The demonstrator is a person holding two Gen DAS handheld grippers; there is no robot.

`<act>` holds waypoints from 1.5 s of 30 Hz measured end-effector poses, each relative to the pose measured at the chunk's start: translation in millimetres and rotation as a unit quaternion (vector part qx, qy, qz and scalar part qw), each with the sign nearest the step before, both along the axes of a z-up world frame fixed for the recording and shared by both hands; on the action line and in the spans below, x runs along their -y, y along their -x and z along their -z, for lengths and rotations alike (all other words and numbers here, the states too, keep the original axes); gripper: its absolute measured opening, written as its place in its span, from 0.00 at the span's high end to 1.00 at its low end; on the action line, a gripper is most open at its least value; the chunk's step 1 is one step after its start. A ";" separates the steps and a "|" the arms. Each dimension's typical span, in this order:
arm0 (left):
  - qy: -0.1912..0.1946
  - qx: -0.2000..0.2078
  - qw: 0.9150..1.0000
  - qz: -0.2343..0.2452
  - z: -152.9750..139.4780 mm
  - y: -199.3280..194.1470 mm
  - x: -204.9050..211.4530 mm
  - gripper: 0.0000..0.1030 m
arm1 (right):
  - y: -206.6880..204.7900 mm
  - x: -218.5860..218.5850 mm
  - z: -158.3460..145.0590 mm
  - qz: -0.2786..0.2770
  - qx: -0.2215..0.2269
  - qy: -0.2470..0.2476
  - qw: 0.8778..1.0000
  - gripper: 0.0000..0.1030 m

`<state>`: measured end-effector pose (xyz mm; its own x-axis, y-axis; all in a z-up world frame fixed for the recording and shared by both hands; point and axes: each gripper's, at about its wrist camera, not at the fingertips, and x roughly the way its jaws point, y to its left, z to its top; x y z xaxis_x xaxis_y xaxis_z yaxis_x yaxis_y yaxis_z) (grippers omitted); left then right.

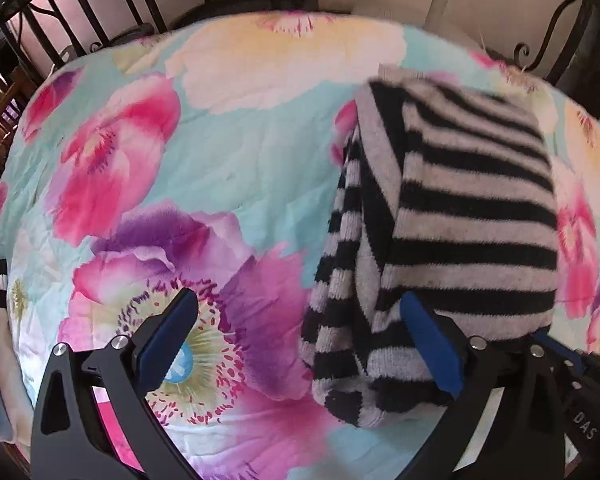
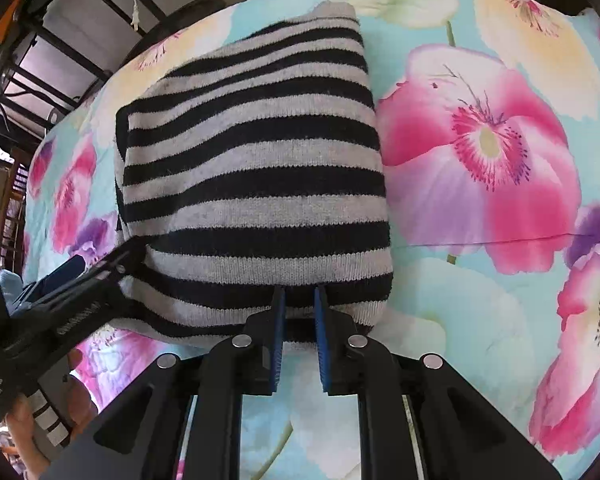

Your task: Fold small clothes

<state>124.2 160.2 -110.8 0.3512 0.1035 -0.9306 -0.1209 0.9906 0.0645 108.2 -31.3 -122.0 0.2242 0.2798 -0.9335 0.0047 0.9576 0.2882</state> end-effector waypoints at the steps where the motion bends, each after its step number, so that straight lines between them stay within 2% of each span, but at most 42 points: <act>1: 0.001 0.013 1.000 -0.003 -8.0 0.5 -2.8 0.05 | 0.3 1.7 -4.4 0.003 0.003 -0.002 1.000 0.87; 2: 0.005 0.024 1.000 -0.005 -14.8 1.7 -6.1 0.05 | 0.8 3.5 -11.9 0.008 0.010 -0.005 1.000 0.87; 5: 0.063 0.062 0.996 -0.012 -42.1 5.0 -17.0 0.05 | -0.4 10.0 -33.5 0.017 0.045 -0.021 0.999 0.84; 7: 0.087 0.069 0.994 -0.007 -49.3 2.6 -15.6 0.05 | -2.8 10.0 -48.5 0.017 0.077 -0.023 0.997 0.84; 9: 0.080 0.064 0.995 0.000 -45.9 0.5 -8.5 0.05 | -8.2 10.2 -51.6 0.020 0.086 -0.027 0.996 0.84; 11: 0.060 0.041 0.997 0.005 -30.1 -4.2 -3.0 0.05 | -13.7 11.1 -45.1 0.031 0.079 -0.034 0.996 0.84; 15: 0.018 -0.015 1.000 -0.007 11.6 -15.5 0.5 0.05 | -26.6 7.6 -12.6 0.039 0.044 -0.030 0.998 0.85; 18: 0.030 -0.031 0.999 -0.017 30.3 -20.1 -4.5 0.04 | -32.9 19.5 10.8 0.064 0.016 -0.071 0.995 0.86; 19: 0.041 -0.032 0.998 -0.025 33.7 -22.1 -6.2 0.04 | -33.6 21.1 13.0 0.065 0.014 -0.075 0.995 0.86; 22: 0.041 -0.034 0.998 -0.031 37.1 -26.8 -4.5 0.04 | -35.9 21.8 12.5 0.067 0.008 -0.078 0.995 0.86; 26: 0.045 -0.031 0.997 -0.045 24.9 -26.1 -3.4 0.04 | -31.9 22.4 -5.8 0.061 0.015 -0.057 0.996 0.82; 30: 0.041 -0.010 0.998 -0.035 -2.3 -9.2 -1.6 0.05 | -13.0 16.0 -41.9 0.035 0.044 -0.055 0.997 0.80; 32: 0.049 0.000 0.999 -0.020 -18.1 1.1 3.5 0.05 | -4.2 11.0 -49.2 0.019 0.048 -0.047 0.998 0.80; 34: 0.015 0.004 1.000 0.005 -22.3 10.6 13.8 0.05 | 5.3 6.8 -46.5 0.002 0.043 -0.024 0.999 0.75; 35: -0.026 -0.004 1.000 0.017 -15.8 14.6 19.4 0.05 | 7.7 6.4 -40.7 -0.004 0.036 -0.010 0.999 0.73; 36: -0.053 -0.019 0.998 0.023 -7.2 16.7 21.4 0.04 | 9.5 6.5 -28.3 -0.010 0.019 0.010 1.000 0.66; 37: -0.062 -0.044 0.997 0.028 7.3 21.1 22.0 0.04 | 10.6 9.5 -13.7 -0.018 -0.010 0.024 1.000 0.64; 39: -0.036 -0.058 0.998 0.011 13.1 29.1 15.9 0.04 | 17.5 22.5 5.2 -0.002 -0.044 0.009 0.999 0.62; 41: -0.005 -0.050 0.999 -0.004 -1.9 35.4 10.2 0.05 | 23.3 33.7 -6.1 0.024 -0.037 -0.011 0.999 0.62; 45: 0.005 -0.014 1.000 -0.006 -38.7 48.9 0.6 0.05 | 39.5 42.4 -63.3 -0.002 0.053 -0.006 0.999 0.61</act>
<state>75.3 159.6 -72.2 0.3235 0.0971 -0.9412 -0.1307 0.9898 0.0572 68.7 -73.8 -58.6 0.3195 0.2913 -0.9017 -0.0307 0.9542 0.2974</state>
